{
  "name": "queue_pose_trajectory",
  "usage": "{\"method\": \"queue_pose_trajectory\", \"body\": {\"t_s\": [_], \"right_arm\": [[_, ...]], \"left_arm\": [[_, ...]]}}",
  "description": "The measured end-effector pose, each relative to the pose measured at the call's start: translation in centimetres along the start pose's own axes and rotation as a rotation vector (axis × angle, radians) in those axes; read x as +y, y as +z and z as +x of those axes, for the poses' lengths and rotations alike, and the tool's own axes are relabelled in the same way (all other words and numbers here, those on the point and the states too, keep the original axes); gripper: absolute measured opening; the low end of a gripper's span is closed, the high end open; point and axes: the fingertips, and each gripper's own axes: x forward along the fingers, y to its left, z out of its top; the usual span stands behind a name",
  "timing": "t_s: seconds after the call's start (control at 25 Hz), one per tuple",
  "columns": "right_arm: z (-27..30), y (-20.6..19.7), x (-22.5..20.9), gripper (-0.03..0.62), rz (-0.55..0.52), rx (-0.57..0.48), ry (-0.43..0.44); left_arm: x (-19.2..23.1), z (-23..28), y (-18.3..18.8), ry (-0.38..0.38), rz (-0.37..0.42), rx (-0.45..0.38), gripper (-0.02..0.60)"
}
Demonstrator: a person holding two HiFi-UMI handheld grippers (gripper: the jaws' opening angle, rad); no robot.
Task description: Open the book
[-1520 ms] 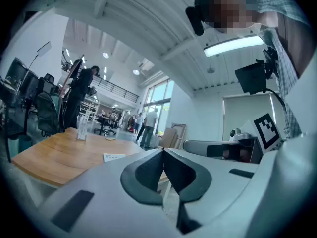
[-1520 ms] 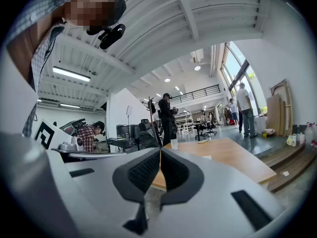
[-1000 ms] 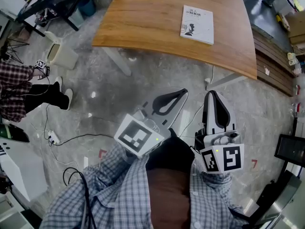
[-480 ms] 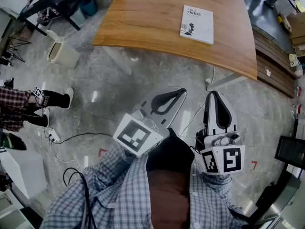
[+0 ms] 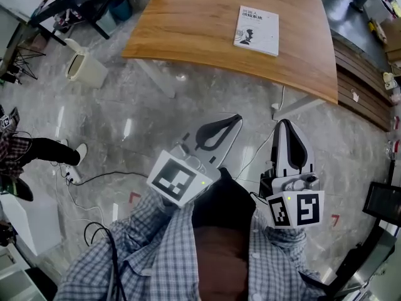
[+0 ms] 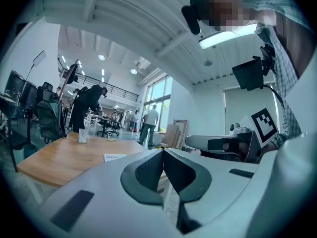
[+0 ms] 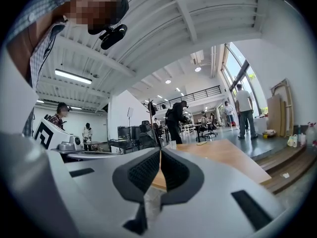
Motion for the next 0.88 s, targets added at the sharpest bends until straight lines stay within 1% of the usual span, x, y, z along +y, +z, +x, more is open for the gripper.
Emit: {"method": "queue_pose_trajectory", "body": {"t_s": [0.2, 0.48, 0.64, 0.88], "right_arm": [[-1.6, -0.1, -1.0, 0.023, -0.044, 0.003, -0.003], [-2.5, -1.5, -4.7, 0.023, 0.001, 0.024, -0.069], [-1.9, -1.5, -5.5, 0.023, -0.001, 0.019, -0.082], [0.9, -1.6, -6.9, 0.023, 0.0, 0.015, -0.099]], "left_arm": [[-0.7, -0.1, -0.2, 0.038, -0.019, -0.013, 0.008], [-0.8, 1.2, -0.9, 0.039, 0.004, 0.011, 0.008], [-0.1, 2.1, -1.0, 0.033, 0.0, 0.016, 0.008], [2.5, 5.2, -1.1, 0.019, 0.004, 0.017, 0.008]]}}
